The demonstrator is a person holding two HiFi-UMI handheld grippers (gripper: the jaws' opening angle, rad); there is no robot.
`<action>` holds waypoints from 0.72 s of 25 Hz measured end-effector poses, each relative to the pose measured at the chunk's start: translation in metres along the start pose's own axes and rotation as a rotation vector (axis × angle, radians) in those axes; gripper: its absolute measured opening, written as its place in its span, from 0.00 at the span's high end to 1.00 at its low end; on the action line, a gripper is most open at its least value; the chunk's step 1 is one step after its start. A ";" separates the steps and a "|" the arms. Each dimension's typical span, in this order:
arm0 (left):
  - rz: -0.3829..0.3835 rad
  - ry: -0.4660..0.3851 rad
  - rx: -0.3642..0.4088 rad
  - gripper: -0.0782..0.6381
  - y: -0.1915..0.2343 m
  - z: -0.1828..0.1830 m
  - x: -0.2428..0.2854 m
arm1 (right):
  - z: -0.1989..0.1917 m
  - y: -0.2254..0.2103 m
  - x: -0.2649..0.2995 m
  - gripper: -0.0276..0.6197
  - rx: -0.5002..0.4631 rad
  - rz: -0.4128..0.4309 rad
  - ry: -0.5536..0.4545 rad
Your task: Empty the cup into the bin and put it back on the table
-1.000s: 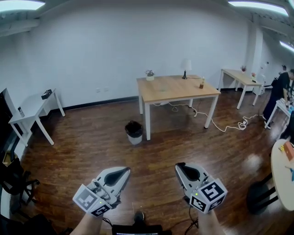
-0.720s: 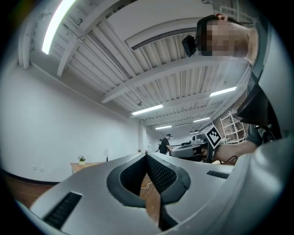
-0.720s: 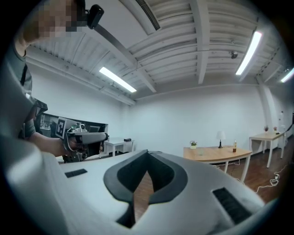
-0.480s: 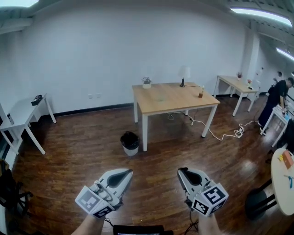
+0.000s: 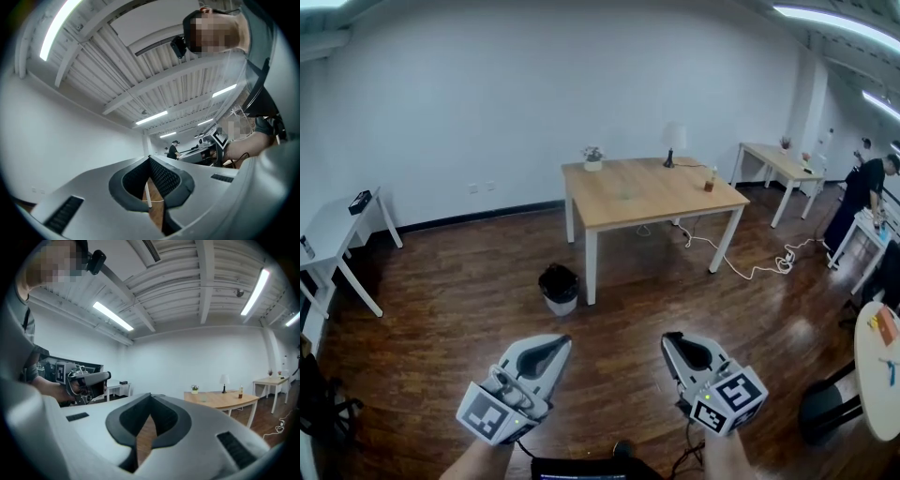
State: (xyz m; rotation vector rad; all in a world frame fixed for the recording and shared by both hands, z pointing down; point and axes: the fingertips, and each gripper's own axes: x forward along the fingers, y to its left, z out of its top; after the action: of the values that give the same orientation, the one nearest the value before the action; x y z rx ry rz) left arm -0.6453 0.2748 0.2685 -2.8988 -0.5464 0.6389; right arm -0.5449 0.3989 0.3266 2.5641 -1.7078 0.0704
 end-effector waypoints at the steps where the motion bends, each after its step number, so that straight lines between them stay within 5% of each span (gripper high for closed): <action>1: -0.007 -0.031 0.024 0.89 0.003 0.003 0.005 | 0.001 -0.005 0.006 0.96 0.002 -0.001 0.000; 6: -0.043 -0.137 0.221 0.89 0.010 0.006 0.033 | 0.000 -0.034 0.038 0.96 0.021 0.012 0.003; 18: 0.007 -0.152 0.302 0.89 0.073 -0.035 0.160 | 0.012 -0.155 0.107 0.96 0.010 0.055 -0.037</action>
State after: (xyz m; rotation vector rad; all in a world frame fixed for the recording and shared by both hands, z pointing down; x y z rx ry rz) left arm -0.4719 0.2647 0.2249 -2.5855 -0.4151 0.8654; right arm -0.3608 0.3586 0.3188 2.5410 -1.7960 0.0338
